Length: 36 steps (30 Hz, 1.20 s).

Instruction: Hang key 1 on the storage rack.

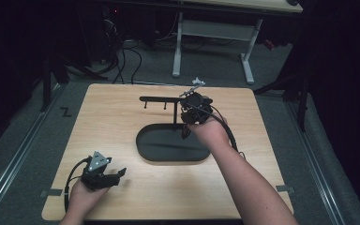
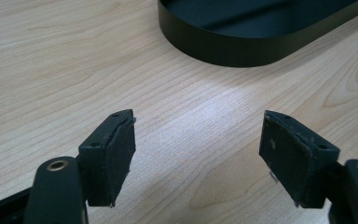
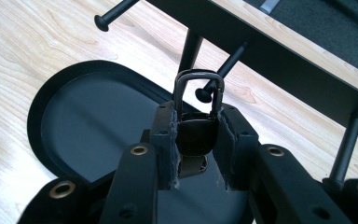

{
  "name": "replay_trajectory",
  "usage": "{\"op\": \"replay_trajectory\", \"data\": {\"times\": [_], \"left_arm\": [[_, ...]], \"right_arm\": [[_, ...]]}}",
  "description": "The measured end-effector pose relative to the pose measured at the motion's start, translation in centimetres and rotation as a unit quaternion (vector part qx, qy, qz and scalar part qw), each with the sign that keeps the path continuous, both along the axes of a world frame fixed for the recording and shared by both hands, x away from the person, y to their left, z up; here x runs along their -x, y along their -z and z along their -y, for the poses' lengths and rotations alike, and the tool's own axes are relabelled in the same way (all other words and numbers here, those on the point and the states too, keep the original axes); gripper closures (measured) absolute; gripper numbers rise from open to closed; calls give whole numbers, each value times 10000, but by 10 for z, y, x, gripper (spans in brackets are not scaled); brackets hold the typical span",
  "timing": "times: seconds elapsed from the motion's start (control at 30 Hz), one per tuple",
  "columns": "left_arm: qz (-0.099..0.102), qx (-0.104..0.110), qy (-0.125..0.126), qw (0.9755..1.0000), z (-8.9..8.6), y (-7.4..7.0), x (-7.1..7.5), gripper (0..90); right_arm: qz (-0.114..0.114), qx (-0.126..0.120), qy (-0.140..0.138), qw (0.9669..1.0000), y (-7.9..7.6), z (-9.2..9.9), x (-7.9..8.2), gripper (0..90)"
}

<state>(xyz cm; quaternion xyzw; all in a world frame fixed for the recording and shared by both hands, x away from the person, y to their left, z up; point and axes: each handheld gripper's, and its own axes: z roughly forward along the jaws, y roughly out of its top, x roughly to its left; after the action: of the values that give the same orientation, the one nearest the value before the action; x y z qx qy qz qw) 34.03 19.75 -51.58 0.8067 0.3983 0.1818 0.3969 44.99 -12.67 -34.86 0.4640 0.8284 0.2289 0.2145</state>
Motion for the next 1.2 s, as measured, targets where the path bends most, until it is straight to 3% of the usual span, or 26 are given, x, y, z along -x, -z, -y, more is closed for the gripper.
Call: {"op": "replay_trajectory", "data": {"times": [0.93, 1.2], "left_arm": [[-13, 7, 56, 10000, 0, 0, 0, 274], [-38, -11, 73, 10000, -1, 1, 0, 274]], "right_arm": [[57, 60, 135, 9999, 11, -1, -11, 698], [106, -50, 196, 9997, 12, 0, -11, 660]]}}
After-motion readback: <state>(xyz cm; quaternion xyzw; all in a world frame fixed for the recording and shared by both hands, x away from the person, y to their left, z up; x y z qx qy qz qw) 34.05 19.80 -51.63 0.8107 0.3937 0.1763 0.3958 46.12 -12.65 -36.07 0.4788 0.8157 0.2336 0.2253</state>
